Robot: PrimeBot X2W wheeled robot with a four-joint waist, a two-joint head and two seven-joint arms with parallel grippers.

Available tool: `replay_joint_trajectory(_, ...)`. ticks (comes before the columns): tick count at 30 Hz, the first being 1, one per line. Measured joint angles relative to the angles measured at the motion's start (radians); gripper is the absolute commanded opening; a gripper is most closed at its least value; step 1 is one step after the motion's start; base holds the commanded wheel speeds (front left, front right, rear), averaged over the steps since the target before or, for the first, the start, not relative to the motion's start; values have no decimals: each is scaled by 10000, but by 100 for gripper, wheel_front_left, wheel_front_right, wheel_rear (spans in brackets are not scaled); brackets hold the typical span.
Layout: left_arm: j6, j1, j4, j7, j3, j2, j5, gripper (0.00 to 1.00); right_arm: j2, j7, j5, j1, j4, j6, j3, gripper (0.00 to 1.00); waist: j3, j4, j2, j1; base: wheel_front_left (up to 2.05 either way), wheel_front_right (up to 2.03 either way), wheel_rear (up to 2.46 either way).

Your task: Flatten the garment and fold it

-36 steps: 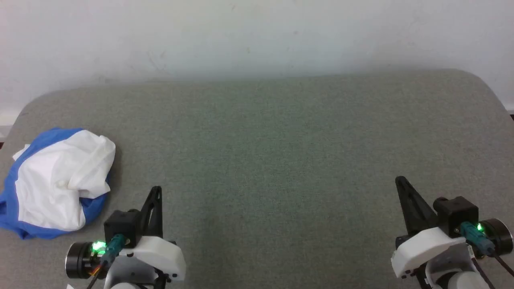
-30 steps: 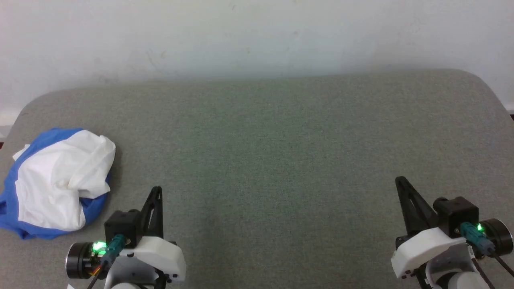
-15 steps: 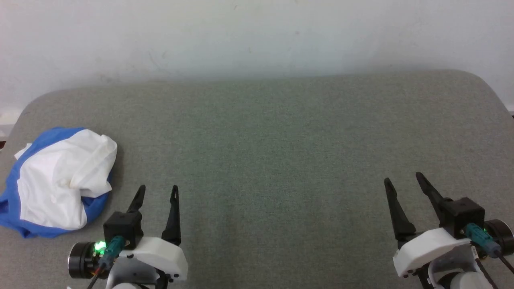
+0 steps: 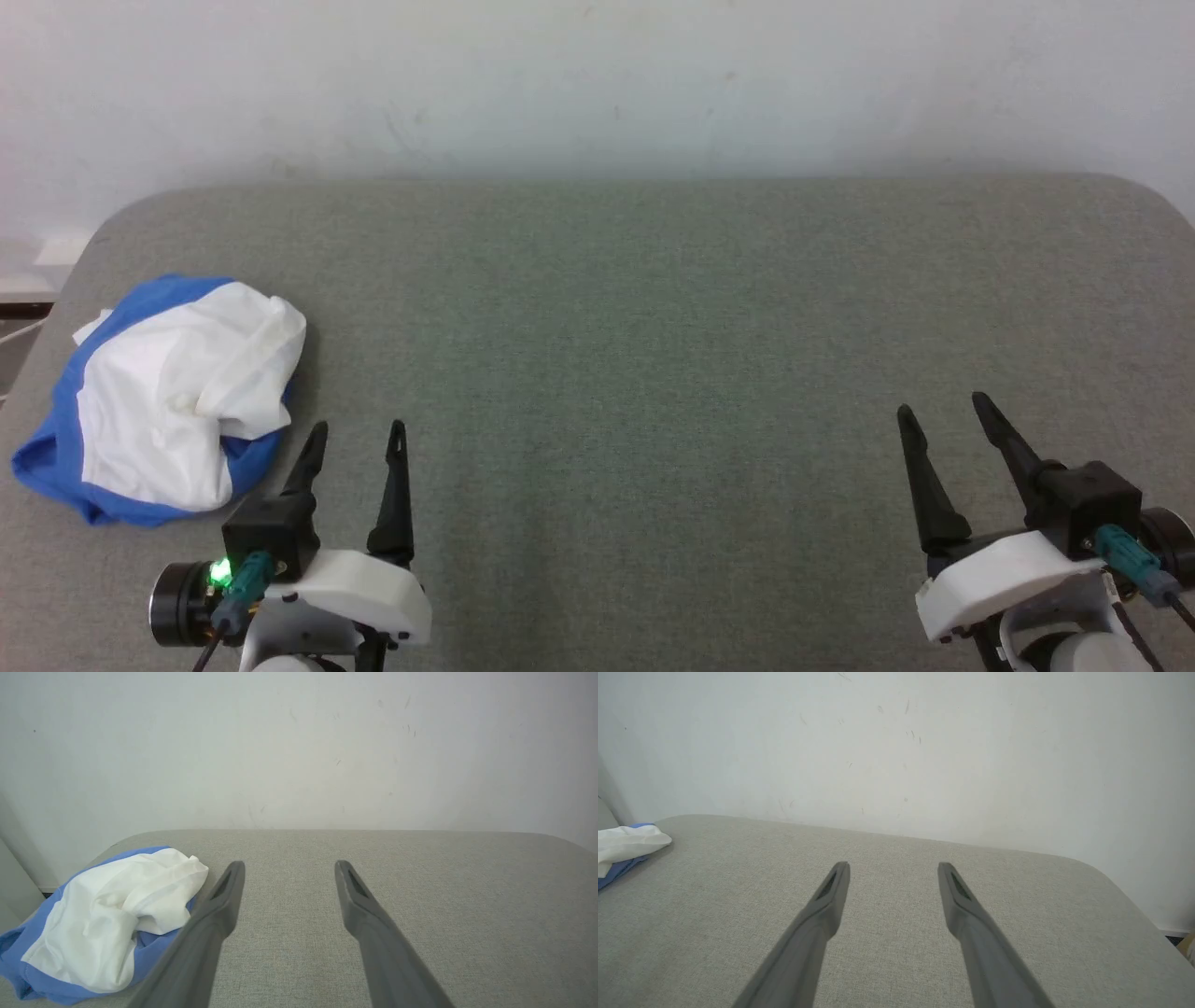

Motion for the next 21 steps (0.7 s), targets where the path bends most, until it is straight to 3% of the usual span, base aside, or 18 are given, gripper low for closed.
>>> replay_joint_trajectory(21,165,2,-117,-410,230,0,-533,100,2,-192,-98,43,-290,0,293,100,26,1333,0,0,0,0,0)
